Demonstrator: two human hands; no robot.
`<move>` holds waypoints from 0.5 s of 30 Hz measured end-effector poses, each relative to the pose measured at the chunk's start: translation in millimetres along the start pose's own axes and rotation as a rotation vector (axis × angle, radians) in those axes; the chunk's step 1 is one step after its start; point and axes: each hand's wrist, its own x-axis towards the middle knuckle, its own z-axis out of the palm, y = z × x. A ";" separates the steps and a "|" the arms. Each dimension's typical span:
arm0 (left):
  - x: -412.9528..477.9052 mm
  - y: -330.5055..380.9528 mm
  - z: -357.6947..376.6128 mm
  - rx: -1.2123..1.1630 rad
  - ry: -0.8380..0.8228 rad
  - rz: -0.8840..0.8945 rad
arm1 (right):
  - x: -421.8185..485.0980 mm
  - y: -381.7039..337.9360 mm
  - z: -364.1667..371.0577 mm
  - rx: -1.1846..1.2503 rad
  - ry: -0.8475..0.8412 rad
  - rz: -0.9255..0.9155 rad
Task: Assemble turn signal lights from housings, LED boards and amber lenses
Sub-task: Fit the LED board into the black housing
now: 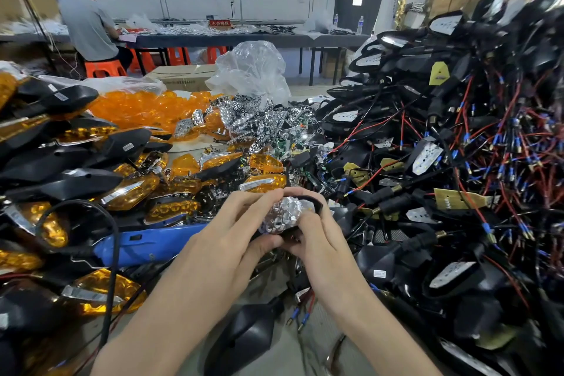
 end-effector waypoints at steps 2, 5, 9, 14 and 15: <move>-0.7 -0.5 2.4 -0.013 0.025 -0.001 | -0.2 -0.2 0.0 0.012 0.002 0.008; -2.3 2.0 6.7 -0.039 0.061 -0.020 | 0.3 -0.4 -1.5 0.007 -0.010 0.029; -1.2 3.0 8.2 -0.051 0.087 -0.024 | 2.8 1.7 -3.6 0.016 -0.010 0.047; -0.8 4.2 9.3 -0.056 0.092 -0.025 | 7.6 4.4 -0.6 0.014 0.049 0.054; -0.5 5.2 9.3 -0.064 0.092 -0.024 | 7.2 4.2 0.1 0.011 0.053 0.059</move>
